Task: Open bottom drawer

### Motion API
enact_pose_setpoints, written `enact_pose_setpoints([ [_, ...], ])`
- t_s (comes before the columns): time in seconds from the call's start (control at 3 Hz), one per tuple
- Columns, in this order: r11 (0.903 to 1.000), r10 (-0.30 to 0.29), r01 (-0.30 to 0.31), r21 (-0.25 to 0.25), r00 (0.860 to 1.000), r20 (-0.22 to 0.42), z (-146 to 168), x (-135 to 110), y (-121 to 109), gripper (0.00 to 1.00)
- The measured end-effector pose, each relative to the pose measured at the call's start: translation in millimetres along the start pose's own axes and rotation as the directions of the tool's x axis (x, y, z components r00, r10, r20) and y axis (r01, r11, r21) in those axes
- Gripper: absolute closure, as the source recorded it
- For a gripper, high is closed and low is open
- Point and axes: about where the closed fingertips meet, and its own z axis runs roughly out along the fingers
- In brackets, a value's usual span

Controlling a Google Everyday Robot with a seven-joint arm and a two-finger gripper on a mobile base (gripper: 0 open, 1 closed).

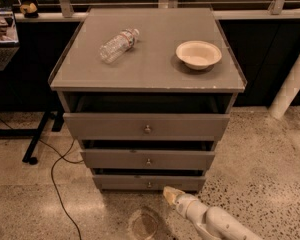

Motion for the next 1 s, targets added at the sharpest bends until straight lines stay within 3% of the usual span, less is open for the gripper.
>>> enact_pose_setpoints([
  [0.33, 0.9989, -0.017, 0.016, 0.044, 1.000, 0.023, 27.0, 1.7, -62.0, 1.00],
  [0.67, 0.9992, -0.019, 0.019, 0.034, 0.999, 0.025, 27.9, 5.1, -61.5, 1.00],
  [1.0, 0.9962, -0.083, 0.082, 0.028, 0.996, 0.032, 37.2, -0.6, -74.5, 1.00],
])
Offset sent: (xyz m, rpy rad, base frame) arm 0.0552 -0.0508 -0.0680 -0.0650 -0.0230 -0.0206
